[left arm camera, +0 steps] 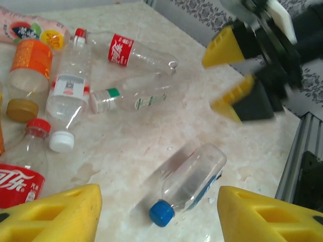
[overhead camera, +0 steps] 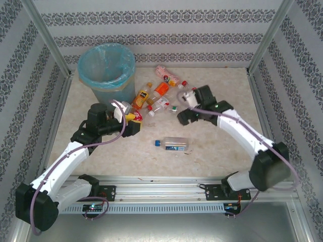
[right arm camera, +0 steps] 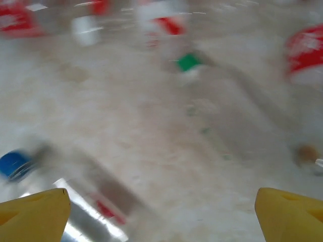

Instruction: Put the plastic bottles in the bin

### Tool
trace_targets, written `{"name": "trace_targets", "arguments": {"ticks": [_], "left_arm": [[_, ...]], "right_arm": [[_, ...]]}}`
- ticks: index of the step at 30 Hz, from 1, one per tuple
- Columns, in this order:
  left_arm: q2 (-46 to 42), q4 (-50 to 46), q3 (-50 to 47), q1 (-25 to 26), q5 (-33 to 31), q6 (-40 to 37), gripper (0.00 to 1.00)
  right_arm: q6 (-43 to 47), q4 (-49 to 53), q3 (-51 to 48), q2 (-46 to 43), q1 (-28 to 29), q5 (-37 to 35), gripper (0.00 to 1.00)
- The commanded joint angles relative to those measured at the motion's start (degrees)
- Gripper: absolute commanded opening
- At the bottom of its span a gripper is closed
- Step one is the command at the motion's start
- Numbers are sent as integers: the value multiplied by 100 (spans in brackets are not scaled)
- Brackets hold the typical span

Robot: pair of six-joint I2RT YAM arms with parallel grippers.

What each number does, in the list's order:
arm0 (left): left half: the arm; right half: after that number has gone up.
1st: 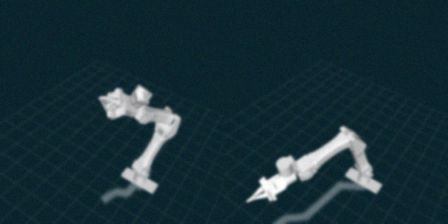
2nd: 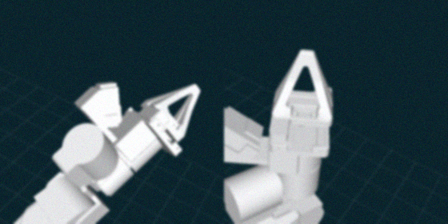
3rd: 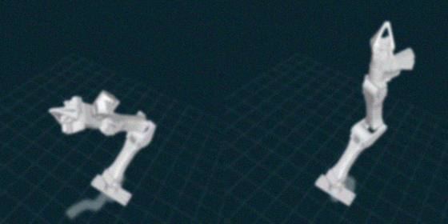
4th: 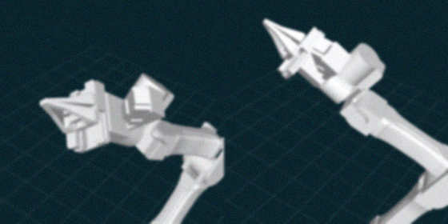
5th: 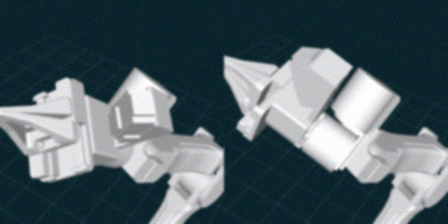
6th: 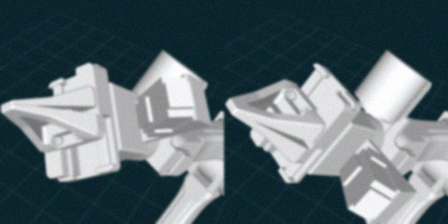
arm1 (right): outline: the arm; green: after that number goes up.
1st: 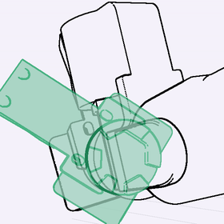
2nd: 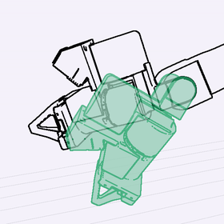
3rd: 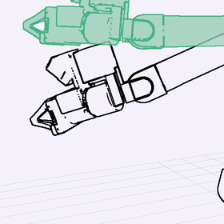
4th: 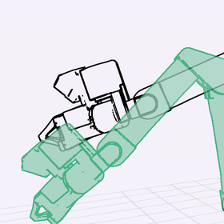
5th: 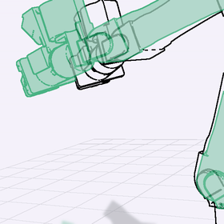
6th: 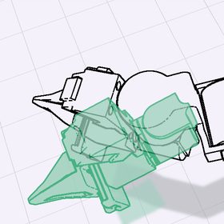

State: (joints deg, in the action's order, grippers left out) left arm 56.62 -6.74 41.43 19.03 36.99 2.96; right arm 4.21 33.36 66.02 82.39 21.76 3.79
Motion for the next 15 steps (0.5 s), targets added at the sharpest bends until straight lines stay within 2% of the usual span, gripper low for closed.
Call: {"name": "trace_targets", "arguments": {"ticks": [1, 4, 7, 10, 15], "left_arm": [[-164, 295, -15, 46, -354, -347, 66], [-240, 214, -69, 45, -614, -475, 71], [-333, 221, -117, 53, -815, -463, 81], [-422, 300, -164, 53, -892, -446, 85], [-477, 267, -187, 49, -987, -494, 87]], "right_arm": [[-367, -153, 432, 439, -684, -194, 95], [-335, -171, 953, 1246, -1058, -228, 98], [-213, 118, 1738, 2145, -1252, -188, 98], [-93, 469, 2467, 2912, -1279, -185, 98], [-17, 569, 3017, 3635, -1246, -421, 98]]}}
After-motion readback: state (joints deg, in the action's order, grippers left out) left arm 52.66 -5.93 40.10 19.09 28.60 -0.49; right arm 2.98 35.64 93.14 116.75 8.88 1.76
